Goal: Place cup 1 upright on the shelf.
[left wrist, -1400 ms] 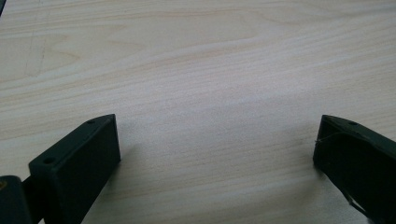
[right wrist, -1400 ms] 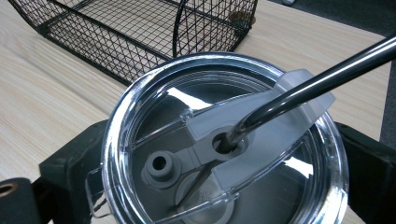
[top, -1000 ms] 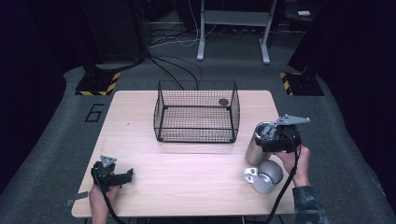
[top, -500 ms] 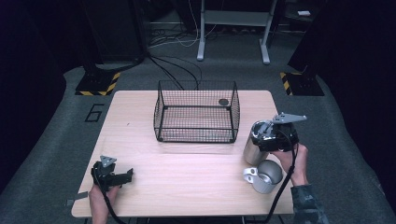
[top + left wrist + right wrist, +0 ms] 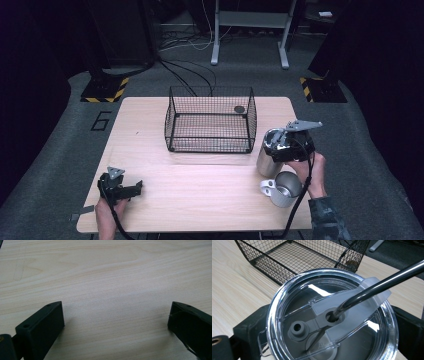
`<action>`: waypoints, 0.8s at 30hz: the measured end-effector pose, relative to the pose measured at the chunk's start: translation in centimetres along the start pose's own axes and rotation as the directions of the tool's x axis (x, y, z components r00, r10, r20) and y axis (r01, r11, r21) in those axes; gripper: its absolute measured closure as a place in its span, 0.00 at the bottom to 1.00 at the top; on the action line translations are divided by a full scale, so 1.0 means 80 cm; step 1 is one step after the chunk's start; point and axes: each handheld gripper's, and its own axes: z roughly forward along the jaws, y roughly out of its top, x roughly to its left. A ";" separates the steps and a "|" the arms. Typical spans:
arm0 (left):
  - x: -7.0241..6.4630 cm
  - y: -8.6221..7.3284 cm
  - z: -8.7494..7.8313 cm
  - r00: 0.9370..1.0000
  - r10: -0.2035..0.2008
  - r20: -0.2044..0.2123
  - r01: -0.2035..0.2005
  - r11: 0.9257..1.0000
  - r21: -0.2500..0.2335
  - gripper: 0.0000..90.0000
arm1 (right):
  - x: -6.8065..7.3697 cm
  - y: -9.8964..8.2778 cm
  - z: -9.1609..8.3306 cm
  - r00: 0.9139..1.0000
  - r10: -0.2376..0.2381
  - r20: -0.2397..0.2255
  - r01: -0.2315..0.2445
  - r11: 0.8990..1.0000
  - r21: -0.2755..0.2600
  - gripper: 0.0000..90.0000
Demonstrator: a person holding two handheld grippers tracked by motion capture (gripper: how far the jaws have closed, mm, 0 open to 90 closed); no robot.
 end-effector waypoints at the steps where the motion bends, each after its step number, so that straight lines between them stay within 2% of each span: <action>1: 0.000 0.000 0.000 1.000 0.001 0.001 -0.001 1.000 0.002 0.01 | 0.000 0.001 0.000 1.000 -0.011 -0.004 0.011 1.000 0.004 0.04; 24: 0.000 0.000 0.000 1.000 0.002 0.000 -0.002 1.000 0.002 0.01 | 0.027 0.024 0.007 0.997 -0.035 -0.068 0.034 0.999 -0.009 0.04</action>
